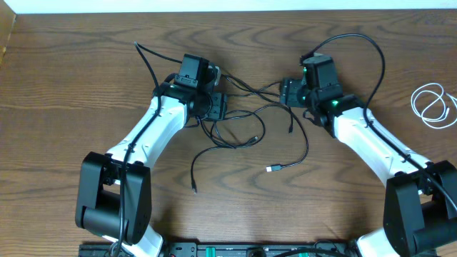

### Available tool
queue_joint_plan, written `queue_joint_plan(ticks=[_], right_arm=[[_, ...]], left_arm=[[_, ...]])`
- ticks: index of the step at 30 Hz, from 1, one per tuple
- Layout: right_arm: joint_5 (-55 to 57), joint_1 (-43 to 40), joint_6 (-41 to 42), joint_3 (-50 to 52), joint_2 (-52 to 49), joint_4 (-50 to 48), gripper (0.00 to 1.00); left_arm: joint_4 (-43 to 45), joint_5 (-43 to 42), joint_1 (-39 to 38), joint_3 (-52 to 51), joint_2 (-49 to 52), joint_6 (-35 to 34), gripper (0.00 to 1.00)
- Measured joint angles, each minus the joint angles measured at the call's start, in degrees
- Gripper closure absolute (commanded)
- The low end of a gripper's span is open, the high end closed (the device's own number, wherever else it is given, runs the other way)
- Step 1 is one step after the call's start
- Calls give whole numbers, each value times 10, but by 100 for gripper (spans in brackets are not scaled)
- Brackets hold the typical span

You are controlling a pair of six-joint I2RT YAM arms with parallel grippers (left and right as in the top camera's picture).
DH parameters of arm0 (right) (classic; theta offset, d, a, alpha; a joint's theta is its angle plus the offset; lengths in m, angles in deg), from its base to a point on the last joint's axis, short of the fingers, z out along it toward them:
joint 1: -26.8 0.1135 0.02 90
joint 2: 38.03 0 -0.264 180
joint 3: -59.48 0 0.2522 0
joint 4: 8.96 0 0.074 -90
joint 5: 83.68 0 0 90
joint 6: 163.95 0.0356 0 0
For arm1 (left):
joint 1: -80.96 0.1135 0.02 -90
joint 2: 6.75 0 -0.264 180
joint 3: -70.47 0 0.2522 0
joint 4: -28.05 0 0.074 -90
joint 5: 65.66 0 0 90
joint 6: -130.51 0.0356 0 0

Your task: Untangle cables

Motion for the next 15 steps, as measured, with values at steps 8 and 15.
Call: queue_joint_plan(ticks=[8,15], right_arm=[[18,-26,-8,0,-59,-12,23],[22,-34,-18,0,-127,-68,76]], left_arm=[[0,10,0,0,0,1,5],[-5,86,0,0,0,-29,5]])
